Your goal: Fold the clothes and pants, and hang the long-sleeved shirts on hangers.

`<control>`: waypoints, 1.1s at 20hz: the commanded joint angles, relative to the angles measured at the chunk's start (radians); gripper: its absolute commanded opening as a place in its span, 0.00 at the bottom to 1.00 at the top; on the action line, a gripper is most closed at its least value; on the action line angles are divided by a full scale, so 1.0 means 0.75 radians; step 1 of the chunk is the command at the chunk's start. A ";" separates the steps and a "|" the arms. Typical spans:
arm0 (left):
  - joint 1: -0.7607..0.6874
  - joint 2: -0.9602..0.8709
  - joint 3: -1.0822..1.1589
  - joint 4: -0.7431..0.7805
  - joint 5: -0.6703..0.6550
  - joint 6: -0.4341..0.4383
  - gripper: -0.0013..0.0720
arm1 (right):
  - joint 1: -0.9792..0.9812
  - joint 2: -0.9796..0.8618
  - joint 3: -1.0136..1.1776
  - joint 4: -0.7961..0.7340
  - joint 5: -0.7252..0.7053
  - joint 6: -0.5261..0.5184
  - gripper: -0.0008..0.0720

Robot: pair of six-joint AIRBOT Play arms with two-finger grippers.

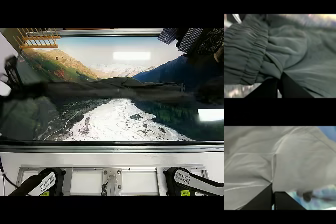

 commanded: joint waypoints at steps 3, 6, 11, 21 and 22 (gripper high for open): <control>-0.003 0.195 -0.631 0.026 0.033 -0.001 0.03 | -0.040 0.021 -0.351 -0.028 -0.060 -0.018 0.74; -0.003 0.300 -0.735 0.027 0.031 -0.001 0.03 | -0.135 0.133 -0.350 -0.034 -0.003 -0.019 0.72; -0.003 0.427 -0.768 0.030 0.038 -0.001 0.03 | -0.407 0.247 -0.477 -0.042 0.036 -0.019 0.72; -0.003 0.438 -0.768 0.030 0.102 -0.001 0.03 | -0.441 0.053 -0.704 0.475 -0.283 -0.319 0.71; -0.003 0.438 -0.768 0.029 0.104 -0.002 0.03 | -0.416 0.040 -0.704 0.475 -0.309 -0.319 0.71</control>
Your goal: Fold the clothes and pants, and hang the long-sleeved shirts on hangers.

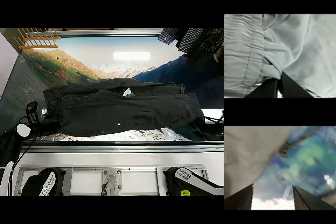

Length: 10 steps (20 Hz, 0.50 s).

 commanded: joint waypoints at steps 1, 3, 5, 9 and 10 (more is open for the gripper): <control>-0.001 0.002 -0.001 -0.001 0.027 0.001 0.03 | 0.071 -0.061 -0.019 0.102 -0.113 -0.066 0.71; -0.001 0.002 -0.001 -0.001 0.037 0.001 0.03 | 0.125 -0.075 -0.019 0.102 -0.154 -0.064 0.71; -0.001 0.002 -0.001 -0.001 0.074 -0.001 0.03 | 0.172 -0.084 -0.019 0.101 -0.192 -0.062 0.29; -0.001 -0.050 0.066 -0.001 0.150 -0.034 0.03 | 0.238 -0.086 0.048 0.099 -0.239 -0.039 0.04; -0.001 -0.112 0.136 -0.001 0.148 -0.034 0.03 | 0.248 -0.086 0.099 0.075 -0.224 0.009 0.04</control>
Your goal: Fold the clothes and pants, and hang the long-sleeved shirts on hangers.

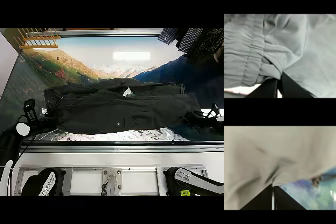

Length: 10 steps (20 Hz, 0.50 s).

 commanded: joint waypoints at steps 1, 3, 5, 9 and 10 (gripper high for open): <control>-0.001 -0.142 0.173 -0.005 0.045 -0.014 0.03 | 0.048 -0.004 0.142 -0.057 0.009 0.108 0.03; -0.001 -0.297 0.423 -0.012 0.026 -0.014 0.03 | 0.065 -0.004 0.355 -0.117 0.142 0.158 0.03; -0.001 -0.408 0.717 -0.010 -0.050 -0.014 0.03 | 0.076 -0.001 0.604 -0.135 0.302 0.156 0.04; -0.001 -0.480 1.145 -0.007 -0.186 0.027 0.03 | 0.117 0.090 0.880 -0.200 0.425 0.156 0.03; -0.001 -0.466 1.163 0.002 -0.205 0.038 0.03 | 0.125 0.123 0.874 -0.260 0.432 0.156 0.03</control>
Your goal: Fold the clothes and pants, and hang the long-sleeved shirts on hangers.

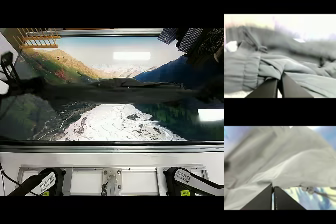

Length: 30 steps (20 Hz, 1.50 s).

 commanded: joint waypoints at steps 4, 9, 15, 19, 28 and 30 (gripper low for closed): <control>0.002 0.124 -0.097 0.170 -0.095 0.055 0.03 | 0.032 0.165 -0.084 -0.350 0.144 0.014 0.03; 0.010 0.362 -0.708 0.305 -0.100 0.058 0.03 | 0.028 0.266 -0.563 -0.528 0.134 0.014 0.03; 0.099 0.504 -1.028 0.303 -0.116 0.094 0.03 | 0.028 0.268 -0.758 -0.653 0.142 0.025 0.04; 0.153 0.545 -1.032 0.304 -0.199 0.164 0.03 | 0.028 0.268 -0.763 -0.658 0.193 0.048 0.04; 0.195 0.435 -1.032 0.300 -0.334 0.197 0.03 | 0.029 0.268 -0.778 -0.681 0.284 0.159 0.04; 0.167 0.376 -1.032 0.300 -0.355 0.197 0.03 | 0.030 0.268 -0.797 -0.681 0.302 0.160 0.04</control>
